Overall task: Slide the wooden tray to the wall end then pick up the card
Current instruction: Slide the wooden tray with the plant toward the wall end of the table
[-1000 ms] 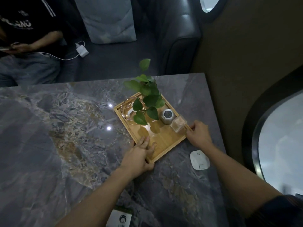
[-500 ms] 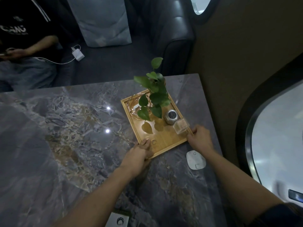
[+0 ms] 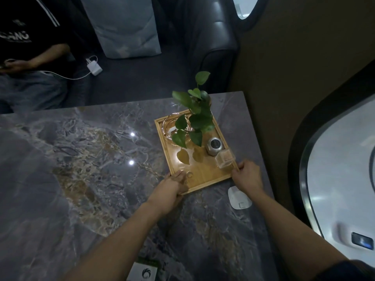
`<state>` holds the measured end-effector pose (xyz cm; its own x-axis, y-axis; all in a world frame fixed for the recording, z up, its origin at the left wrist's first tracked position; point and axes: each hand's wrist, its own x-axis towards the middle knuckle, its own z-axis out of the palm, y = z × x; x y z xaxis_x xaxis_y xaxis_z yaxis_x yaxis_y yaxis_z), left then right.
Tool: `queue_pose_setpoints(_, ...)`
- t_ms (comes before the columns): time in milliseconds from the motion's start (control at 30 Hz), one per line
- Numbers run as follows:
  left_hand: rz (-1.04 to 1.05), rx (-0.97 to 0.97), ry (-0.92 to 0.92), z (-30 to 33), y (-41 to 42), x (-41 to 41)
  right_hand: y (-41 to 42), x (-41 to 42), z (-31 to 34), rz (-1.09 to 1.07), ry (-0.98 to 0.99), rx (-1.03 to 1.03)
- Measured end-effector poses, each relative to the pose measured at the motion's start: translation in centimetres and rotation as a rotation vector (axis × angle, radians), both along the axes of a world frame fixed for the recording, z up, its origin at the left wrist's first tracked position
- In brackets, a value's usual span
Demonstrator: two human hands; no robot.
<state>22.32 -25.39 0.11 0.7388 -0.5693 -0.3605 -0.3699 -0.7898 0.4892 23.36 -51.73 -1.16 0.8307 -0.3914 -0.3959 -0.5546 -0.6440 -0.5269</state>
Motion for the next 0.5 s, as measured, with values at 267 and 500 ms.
queue_pose_setpoints(267, -0.041, -0.008, 0.046, 0.5, 0.0, 1.1, -0.2, -1.2, 0.2, -0.025, 0.005, -0.023)
queue_pose_setpoints(500, -0.109, 0.069, 0.061, 0.8, -0.1, 1.4, 0.0, -2.0, 0.3, -0.064, -0.030, -0.019)
